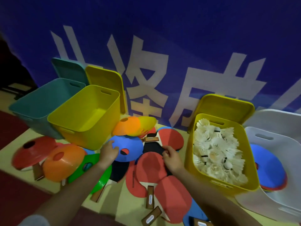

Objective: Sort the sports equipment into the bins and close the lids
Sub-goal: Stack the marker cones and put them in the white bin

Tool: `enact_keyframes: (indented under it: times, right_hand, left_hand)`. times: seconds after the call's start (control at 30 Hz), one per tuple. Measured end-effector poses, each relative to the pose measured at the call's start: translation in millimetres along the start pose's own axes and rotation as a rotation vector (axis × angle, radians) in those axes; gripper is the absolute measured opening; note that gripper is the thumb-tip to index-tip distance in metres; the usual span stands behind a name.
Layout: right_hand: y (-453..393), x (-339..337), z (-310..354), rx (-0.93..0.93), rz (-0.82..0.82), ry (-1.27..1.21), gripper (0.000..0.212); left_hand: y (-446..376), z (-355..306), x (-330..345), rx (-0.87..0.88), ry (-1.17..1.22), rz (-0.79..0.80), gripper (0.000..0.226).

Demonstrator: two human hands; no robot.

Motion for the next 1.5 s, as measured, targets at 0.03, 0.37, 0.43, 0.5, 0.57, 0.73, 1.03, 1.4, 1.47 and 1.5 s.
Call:
enact_keyframes:
  times: [0.03, 0.37, 0.43, 0.5, 0.57, 0.73, 1.03, 1.4, 1.47, 1.5]
  right_hand:
    - [-2, 7, 3, 0.013, -0.005, 0.02, 0.031]
    - [-66, 54, 66, -0.054, -0.093, 0.162, 0.049]
    - [-80, 59, 70, -0.035, -0.109, 0.209, 0.052]
    - [-94, 63, 77, -0.073, -0.121, 0.283, 0.052]
    - [-110, 68, 87, -0.161, -0.121, 0.357, 0.049]
    - [-148, 99, 102, -0.373, 0.08, 0.599, 0.057]
    - [-200, 164, 105, -0.471, 0.401, 1.102, 0.103]
    - [-205, 173, 98, -0.634, 0.405, 1.149, 0.093]
    - [-205, 161, 104, -0.6, 0.35, 1.034, 0.084]
    - [-205, 153, 108, -0.597, 0.302, 0.972, 0.075]
  left_hand:
    - [-5, 10, -2, -0.031, -0.004, 0.013, 0.048]
    - [-40, 56, 0, -0.177, 0.124, 0.043, 0.053]
    - [-42, 57, 1, -0.133, 0.195, 0.038, 0.049]
    - [-43, 57, 2, -0.079, 0.259, 0.035, 0.048]
    - [-44, 58, -1, -0.044, 0.327, 0.006, 0.044]
    - [-37, 72, -24, 0.03, 0.427, -0.073, 0.039]
    - [-27, 102, -63, 0.038, 0.444, -0.088, 0.038]
    - [-33, 113, -71, 0.032, 0.312, -0.085, 0.039]
    - [-32, 108, -70, 0.043, 0.328, -0.068, 0.039]
    - [-32, 104, -70, 0.047, 0.341, -0.063, 0.039]
Point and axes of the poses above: each hand's wrist, its own y-axis away from the middle knuckle, its own x-axis out of the palm, z = x × y, the point moved 2 cm from there along -y, towards the middle knuckle, and after that the axes turned 1 degree about y, right-handed, at the moved point
